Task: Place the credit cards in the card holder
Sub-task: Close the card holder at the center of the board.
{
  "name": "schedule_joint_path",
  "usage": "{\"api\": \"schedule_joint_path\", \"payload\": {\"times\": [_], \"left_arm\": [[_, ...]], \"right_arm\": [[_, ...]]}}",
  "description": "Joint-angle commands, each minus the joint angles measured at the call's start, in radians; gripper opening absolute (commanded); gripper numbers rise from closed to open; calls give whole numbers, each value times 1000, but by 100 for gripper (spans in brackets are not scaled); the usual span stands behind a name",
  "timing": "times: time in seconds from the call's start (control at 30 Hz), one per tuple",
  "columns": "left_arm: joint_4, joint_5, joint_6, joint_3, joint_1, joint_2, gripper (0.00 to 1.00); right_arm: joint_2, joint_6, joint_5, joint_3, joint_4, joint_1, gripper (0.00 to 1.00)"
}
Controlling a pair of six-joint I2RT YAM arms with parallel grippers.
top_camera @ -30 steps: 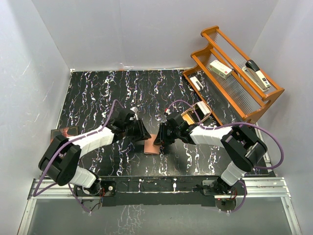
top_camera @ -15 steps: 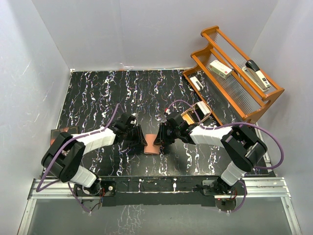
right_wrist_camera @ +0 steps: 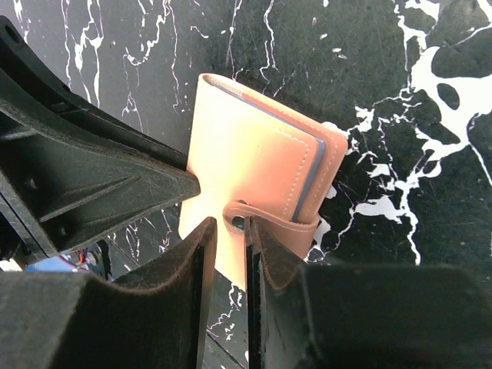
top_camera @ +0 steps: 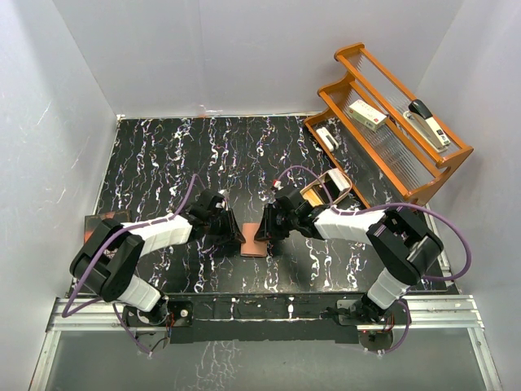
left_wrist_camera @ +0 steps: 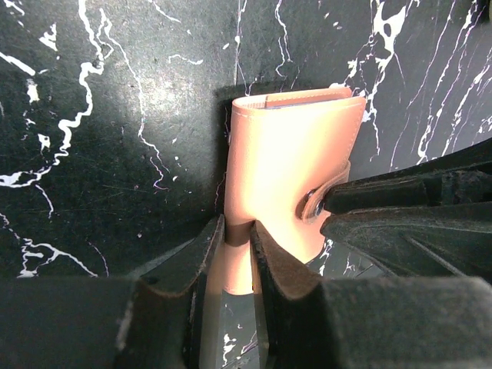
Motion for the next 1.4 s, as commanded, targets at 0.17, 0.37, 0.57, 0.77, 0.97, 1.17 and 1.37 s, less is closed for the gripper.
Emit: {"api": "schedule_joint_path", "payload": {"times": [0.17, 0.37, 0.57, 0.77, 0.97, 1.17, 1.37], "left_arm": [[56, 60, -57, -30, -25, 14, 16], [51, 51, -62, -36, -25, 4, 16], [59, 49, -72, -43, -25, -7, 16], [70, 56, -80, -55, -25, -7, 16], [80, 56, -85, -63, -25, -12, 16], [93, 61, -91, -69, -26, -8, 16], [100, 65, -93, -70, -26, -4, 16]], "right_arm": [[21, -4, 27, 57, 1, 22, 20], [19, -39, 67, 61, -38, 27, 19], [-2, -83, 172, 87, -127, 51, 14], [33, -92, 209, 104, -147, 69, 12], [77, -100, 262, 133, -196, 89, 11], [99, -106, 308, 145, -259, 104, 10], [156, -113, 340, 175, -325, 106, 10]]}}
